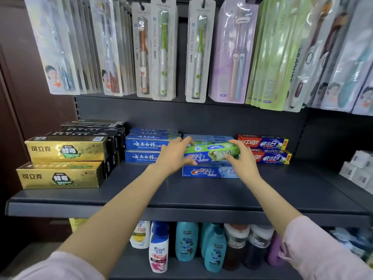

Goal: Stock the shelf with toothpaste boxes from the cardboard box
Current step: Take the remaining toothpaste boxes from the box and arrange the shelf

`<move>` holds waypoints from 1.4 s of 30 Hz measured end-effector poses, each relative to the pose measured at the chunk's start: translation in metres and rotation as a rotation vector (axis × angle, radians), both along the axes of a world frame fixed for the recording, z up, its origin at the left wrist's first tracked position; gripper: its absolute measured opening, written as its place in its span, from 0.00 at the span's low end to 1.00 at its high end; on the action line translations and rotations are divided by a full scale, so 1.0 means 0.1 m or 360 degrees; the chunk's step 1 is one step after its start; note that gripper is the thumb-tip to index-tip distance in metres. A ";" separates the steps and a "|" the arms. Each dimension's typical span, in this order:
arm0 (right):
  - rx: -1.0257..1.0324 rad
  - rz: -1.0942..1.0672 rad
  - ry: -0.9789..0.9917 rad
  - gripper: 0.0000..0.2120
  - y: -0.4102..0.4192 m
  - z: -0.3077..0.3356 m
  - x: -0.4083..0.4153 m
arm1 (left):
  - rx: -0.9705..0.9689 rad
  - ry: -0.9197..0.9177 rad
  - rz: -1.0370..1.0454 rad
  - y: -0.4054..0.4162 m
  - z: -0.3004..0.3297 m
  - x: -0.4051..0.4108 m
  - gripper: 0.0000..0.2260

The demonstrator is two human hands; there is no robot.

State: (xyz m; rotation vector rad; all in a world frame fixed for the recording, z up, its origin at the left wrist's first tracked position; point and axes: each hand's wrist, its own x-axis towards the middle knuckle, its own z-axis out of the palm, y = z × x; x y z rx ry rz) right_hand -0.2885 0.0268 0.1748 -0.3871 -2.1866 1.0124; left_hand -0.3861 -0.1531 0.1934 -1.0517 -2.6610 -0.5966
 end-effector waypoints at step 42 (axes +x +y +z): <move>0.0015 0.0105 -0.1826 0.18 2.15 -2.53 3.84 | -0.0433 -0.1282 -0.0001 2.59 -2.80 3.80 0.11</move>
